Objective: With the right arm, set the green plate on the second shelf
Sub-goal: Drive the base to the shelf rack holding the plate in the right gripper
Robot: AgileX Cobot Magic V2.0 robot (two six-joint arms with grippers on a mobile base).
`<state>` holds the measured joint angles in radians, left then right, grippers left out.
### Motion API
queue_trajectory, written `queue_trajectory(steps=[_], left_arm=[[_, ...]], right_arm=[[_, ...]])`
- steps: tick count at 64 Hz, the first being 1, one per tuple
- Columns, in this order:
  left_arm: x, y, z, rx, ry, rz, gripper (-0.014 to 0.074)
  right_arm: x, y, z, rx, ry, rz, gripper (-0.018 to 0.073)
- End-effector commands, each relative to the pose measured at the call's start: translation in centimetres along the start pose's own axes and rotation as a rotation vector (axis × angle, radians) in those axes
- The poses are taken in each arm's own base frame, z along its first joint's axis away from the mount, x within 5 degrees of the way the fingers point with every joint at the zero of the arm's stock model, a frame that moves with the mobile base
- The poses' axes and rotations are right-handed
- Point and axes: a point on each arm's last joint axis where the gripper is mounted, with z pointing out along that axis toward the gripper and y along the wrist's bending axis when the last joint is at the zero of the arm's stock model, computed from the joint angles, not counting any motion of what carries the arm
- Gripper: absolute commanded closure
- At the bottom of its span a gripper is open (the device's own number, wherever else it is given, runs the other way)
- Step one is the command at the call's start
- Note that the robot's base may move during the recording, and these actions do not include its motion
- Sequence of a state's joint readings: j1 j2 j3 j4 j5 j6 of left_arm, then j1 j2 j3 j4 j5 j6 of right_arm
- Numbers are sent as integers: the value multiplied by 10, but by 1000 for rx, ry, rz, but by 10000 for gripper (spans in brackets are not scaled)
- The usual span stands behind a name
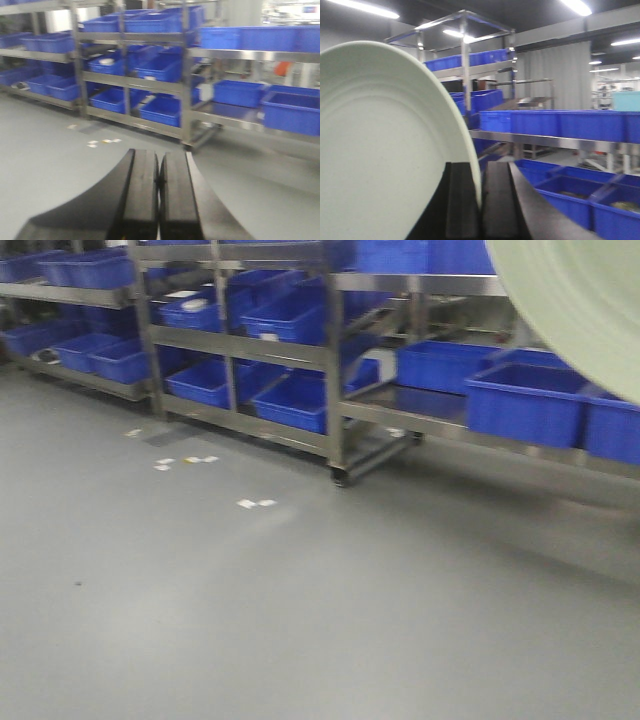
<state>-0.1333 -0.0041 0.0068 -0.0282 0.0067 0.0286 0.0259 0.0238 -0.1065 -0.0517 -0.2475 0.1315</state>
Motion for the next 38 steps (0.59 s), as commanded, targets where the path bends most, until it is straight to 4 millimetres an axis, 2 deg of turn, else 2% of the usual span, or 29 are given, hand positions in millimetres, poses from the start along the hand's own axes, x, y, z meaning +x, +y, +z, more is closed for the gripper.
queue_trajectory(steps=[1, 38], left_arm=[[5, 0, -1, -1, -61, -8, 466], [5, 0, -1, -1, -59, -8, 466]], right_arm=[[-20, 1, 2, -6, -127, 10, 506], [-20, 1, 2, -6, -127, 10, 506]])
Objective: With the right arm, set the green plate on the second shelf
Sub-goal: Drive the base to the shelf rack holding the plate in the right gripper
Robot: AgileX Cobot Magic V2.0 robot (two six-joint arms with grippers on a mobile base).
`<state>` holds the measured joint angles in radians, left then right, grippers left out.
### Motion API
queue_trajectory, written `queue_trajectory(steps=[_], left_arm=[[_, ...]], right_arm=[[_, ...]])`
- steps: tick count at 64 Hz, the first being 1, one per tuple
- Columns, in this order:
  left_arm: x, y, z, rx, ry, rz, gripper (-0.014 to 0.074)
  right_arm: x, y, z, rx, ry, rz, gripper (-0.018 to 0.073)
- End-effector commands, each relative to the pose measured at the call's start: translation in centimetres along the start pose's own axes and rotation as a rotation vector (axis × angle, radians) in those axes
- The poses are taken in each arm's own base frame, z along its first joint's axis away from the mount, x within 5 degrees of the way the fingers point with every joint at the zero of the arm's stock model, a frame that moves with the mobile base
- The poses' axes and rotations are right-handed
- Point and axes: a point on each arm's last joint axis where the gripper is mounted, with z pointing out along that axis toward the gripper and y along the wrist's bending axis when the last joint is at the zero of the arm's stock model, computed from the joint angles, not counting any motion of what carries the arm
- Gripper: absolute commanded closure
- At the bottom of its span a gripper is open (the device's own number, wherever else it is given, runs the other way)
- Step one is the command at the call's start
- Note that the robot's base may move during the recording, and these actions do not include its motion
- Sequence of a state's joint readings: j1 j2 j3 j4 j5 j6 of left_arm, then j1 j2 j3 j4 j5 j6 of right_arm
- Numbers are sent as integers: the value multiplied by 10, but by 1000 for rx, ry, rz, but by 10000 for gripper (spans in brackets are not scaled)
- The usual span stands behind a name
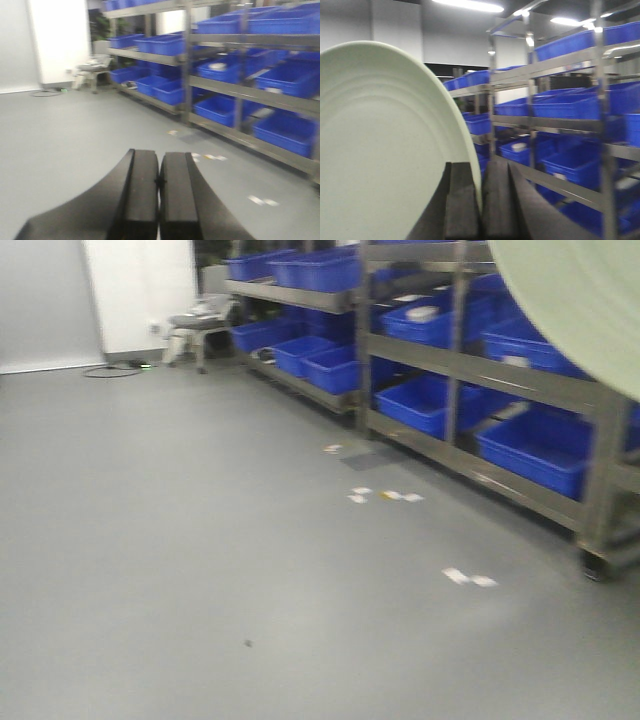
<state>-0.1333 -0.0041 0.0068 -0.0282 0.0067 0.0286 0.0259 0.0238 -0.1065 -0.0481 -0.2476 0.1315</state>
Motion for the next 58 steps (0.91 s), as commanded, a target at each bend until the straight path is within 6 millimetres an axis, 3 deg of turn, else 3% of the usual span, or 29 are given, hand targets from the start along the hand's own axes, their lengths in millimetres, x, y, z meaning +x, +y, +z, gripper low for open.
queue_trajectory(steps=[1, 58], left_arm=[[5, 0, -1, -1, -59, -8, 466], [5, 0, -1, -1, -59, -8, 466]], right_arm=[[-20, 2, 2, -7, -127, 6, 506], [-20, 2, 2, -7, -127, 6, 506]])
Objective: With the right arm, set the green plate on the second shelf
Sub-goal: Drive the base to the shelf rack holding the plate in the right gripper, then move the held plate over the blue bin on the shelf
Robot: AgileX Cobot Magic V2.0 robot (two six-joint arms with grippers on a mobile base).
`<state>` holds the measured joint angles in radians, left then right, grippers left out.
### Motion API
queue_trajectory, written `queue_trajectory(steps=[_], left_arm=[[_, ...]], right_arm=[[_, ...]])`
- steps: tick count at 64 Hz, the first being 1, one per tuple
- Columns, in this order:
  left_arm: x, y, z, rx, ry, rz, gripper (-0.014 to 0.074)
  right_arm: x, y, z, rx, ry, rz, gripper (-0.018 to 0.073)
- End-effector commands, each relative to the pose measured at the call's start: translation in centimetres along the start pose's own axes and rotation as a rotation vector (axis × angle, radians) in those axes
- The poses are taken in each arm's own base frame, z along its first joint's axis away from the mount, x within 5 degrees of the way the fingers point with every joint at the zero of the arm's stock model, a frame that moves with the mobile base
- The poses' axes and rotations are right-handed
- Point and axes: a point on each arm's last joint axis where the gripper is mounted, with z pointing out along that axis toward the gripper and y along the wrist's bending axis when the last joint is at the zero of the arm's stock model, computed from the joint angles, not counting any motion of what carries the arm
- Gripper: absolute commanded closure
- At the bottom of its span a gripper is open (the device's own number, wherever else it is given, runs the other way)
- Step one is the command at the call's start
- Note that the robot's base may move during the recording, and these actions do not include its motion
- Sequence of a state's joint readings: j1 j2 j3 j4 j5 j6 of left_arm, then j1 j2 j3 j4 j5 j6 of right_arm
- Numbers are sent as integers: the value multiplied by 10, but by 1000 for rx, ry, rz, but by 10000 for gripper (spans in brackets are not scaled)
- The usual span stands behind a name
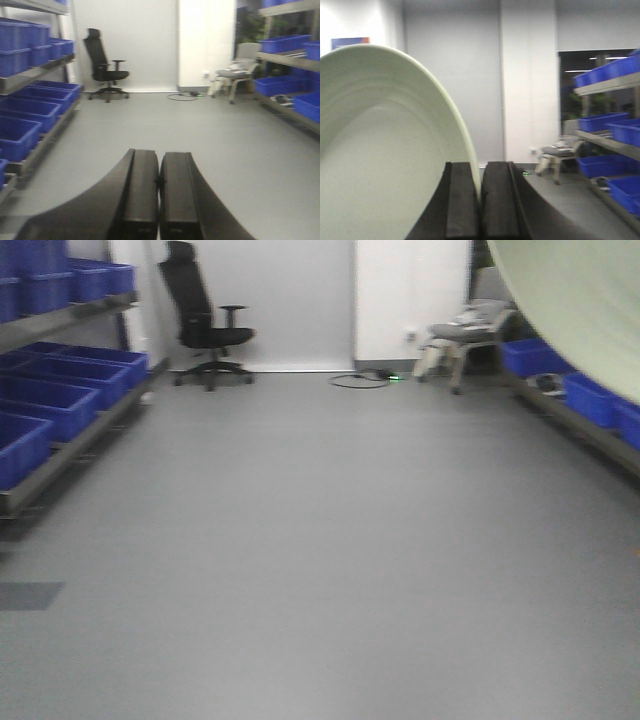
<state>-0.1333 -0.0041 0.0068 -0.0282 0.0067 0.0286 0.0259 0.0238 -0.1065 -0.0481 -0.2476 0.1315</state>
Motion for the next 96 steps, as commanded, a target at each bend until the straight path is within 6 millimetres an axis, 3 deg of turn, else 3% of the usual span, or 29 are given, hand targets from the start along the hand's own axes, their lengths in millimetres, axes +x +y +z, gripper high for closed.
queue_trajectory(steps=[1, 96], left_arm=[[5, 0, -1, -1, -59, -8, 466], [5, 0, -1, -1, -59, -8, 466]], right_arm=[[-20, 2, 2, -7, -127, 6, 506], [-20, 2, 2, -7, -126, 6, 506]])
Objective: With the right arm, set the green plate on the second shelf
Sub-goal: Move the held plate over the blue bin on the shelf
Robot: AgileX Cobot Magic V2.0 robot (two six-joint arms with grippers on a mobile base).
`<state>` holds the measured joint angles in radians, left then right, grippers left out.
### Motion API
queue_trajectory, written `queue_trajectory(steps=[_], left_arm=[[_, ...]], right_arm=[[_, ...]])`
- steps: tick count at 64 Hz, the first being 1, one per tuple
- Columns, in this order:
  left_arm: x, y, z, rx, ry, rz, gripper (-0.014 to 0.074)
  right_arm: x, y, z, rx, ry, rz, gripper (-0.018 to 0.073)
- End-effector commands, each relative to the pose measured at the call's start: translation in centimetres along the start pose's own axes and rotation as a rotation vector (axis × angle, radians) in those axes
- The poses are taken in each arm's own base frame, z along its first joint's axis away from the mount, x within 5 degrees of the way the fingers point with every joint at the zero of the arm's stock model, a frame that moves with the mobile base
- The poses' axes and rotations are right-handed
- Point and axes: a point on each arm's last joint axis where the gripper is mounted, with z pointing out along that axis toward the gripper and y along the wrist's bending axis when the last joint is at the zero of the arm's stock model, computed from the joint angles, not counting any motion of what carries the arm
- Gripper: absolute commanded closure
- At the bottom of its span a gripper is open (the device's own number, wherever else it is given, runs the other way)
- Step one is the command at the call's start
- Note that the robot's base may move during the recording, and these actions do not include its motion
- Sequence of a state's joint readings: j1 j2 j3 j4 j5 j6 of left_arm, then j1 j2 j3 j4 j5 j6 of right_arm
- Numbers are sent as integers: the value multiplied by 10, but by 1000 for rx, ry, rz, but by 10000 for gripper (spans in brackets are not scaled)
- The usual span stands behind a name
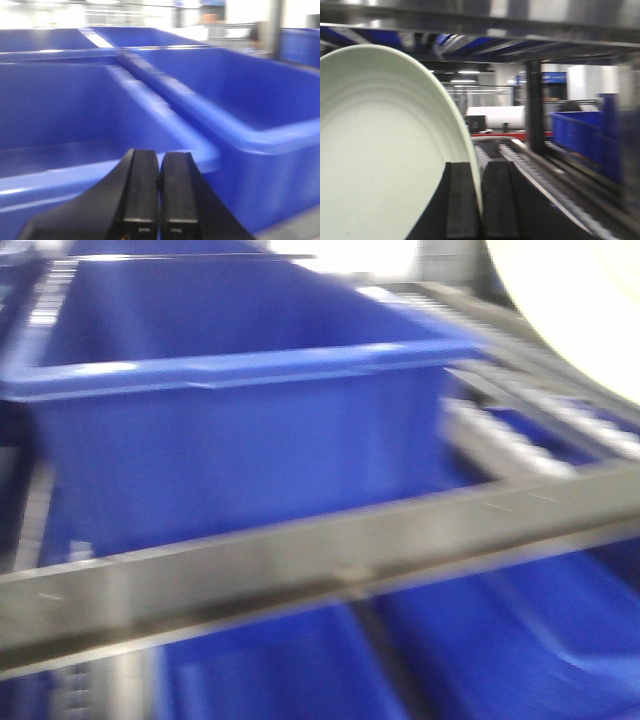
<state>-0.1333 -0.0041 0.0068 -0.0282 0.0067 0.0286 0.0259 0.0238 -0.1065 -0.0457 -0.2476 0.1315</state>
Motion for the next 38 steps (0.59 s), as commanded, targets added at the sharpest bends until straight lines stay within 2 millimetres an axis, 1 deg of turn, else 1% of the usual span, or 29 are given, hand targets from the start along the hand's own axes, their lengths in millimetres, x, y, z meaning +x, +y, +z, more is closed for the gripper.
queue_trajectory(steps=[1, 38], left_arm=[[5, 0, -1, -1, -59, -8, 466], [5, 0, -1, -1, -59, -8, 466]], right_arm=[[-20, 2, 2, -7, -126, 4, 506], [-20, 2, 2, -7, -126, 4, 506]])
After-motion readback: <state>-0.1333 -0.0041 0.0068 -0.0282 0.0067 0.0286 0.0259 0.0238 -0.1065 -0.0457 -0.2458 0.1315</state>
